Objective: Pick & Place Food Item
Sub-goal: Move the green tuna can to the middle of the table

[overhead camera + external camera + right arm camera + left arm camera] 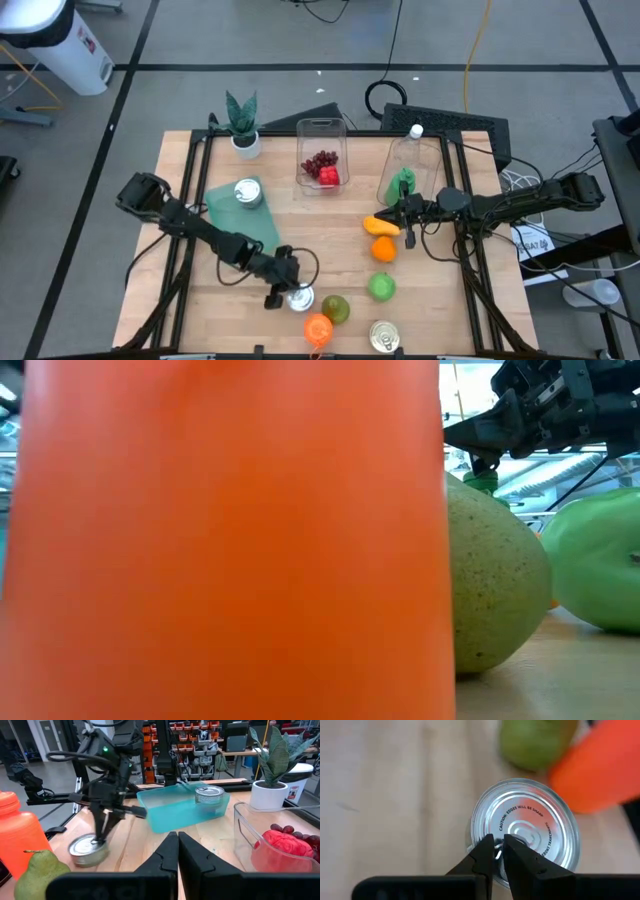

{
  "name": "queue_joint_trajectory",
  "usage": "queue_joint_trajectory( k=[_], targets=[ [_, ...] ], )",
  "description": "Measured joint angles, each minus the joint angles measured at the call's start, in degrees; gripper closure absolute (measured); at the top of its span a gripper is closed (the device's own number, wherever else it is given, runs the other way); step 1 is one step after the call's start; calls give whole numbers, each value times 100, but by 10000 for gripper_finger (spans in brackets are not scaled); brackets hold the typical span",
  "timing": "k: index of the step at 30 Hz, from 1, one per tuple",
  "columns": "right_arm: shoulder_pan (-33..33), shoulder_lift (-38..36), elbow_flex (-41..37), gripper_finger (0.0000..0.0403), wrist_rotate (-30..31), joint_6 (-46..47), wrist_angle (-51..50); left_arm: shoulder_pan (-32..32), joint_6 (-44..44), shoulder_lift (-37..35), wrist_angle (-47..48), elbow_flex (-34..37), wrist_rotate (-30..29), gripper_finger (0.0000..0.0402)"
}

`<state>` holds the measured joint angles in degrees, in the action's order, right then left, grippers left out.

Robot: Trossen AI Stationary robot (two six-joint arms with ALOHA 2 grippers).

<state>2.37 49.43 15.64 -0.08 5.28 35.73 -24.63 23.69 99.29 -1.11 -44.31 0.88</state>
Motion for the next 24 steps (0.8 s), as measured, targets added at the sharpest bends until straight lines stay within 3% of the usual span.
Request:
queue_joint_trajectory(
  k=[13, 24],
  targets=[
    [0, 0, -2, 403, 0, 70, -88, 1265, -562, 27, -145, 34, -810, 351],
    [0, -2, 0, 403, 0, 51, -188, 1675, -462, 23, 149, 31, -1466, 351]
  ],
)
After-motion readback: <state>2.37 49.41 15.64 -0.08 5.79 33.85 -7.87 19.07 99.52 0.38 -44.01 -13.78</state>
